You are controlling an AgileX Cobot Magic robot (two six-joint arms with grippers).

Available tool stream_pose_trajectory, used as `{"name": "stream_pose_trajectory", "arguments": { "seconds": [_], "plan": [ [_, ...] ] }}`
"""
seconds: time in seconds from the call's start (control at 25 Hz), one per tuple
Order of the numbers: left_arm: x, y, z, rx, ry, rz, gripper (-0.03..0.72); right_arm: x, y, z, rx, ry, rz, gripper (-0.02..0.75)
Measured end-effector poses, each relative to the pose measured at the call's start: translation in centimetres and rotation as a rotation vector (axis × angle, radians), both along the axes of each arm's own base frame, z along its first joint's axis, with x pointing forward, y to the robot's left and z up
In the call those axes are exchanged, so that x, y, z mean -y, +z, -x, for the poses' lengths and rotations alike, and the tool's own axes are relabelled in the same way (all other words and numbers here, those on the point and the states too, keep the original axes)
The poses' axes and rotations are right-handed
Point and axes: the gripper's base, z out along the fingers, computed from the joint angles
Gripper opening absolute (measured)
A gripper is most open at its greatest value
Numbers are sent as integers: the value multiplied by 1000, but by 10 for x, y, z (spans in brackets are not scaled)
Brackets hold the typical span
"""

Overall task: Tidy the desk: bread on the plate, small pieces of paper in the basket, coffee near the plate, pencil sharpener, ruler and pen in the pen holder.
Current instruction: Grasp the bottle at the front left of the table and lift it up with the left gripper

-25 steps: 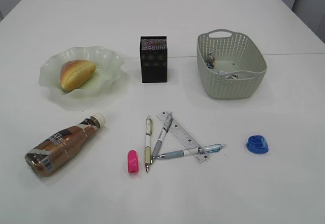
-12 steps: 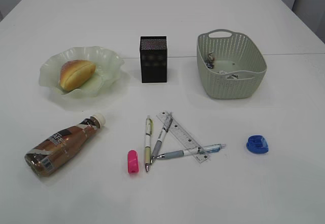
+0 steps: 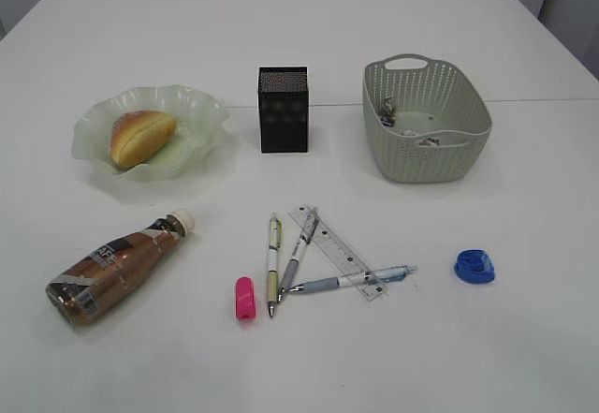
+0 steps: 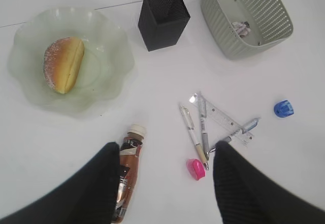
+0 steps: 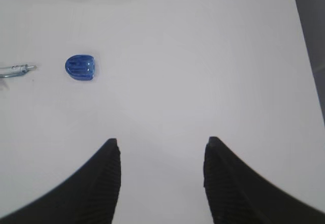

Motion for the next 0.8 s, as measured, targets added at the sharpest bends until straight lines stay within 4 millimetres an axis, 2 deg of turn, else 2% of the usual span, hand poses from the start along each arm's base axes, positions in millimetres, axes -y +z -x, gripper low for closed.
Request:
{"name": "stream_pose_trajectory", "arguments": {
  "seconds": [0.16, 0.28, 0.56, 0.8],
  "plan": [
    [9, -13, -12, -29, -28, -51, 426, -5, -12, 2, -42, -2, -62, 416],
    [28, -29, -22, -61, -81, -115, 427, -6, -14, 2, -49, 0, -86, 416],
    [68, -88, -56, -190, -176, -243, 454, -7, -16, 5, -80, -5, -93, 416],
    [78, -139, -77, -290, -206, -345, 456, -8, -16, 5, -87, -6, -103, 415]
  ]
}}
